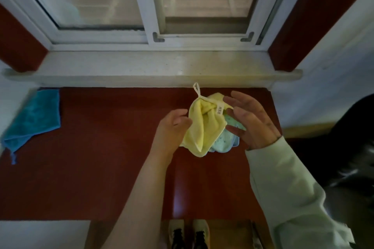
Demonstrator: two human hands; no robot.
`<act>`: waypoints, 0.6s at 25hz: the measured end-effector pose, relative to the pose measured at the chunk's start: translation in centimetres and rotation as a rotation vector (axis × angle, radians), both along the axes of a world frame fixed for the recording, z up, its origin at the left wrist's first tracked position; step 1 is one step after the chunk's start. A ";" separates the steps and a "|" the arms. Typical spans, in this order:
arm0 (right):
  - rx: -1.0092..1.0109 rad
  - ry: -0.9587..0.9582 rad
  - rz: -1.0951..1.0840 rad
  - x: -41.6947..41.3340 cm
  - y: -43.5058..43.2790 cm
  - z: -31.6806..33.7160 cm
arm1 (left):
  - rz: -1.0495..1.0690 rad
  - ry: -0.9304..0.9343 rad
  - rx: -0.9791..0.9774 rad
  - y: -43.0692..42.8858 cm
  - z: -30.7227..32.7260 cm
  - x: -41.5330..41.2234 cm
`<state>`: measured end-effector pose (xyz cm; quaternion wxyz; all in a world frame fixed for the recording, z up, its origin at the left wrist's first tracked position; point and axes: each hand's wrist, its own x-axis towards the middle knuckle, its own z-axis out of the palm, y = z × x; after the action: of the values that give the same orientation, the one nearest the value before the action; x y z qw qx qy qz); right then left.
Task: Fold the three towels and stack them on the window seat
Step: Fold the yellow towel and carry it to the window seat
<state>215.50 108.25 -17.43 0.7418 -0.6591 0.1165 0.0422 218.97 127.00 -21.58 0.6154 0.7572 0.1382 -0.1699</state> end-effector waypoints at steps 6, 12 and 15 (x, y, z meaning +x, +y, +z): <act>-0.071 0.046 -0.062 0.7 -0.9 -2.5 | -0.227 0.195 0.165 -2.2 -6.9 1.1; -0.057 0.032 -0.106 1.2 -1.2 -2.4 | -0.170 0.107 0.147 -2.7 -6.4 2.1; -0.074 -0.020 -0.107 1.8 -0.8 -1.5 | -0.106 0.034 0.026 -2.0 -2.8 3.1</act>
<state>217.25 107.46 -18.90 0.7193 -0.6792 0.1457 -0.0084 222.09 125.05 -24.41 0.5933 0.7683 0.1102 -0.2133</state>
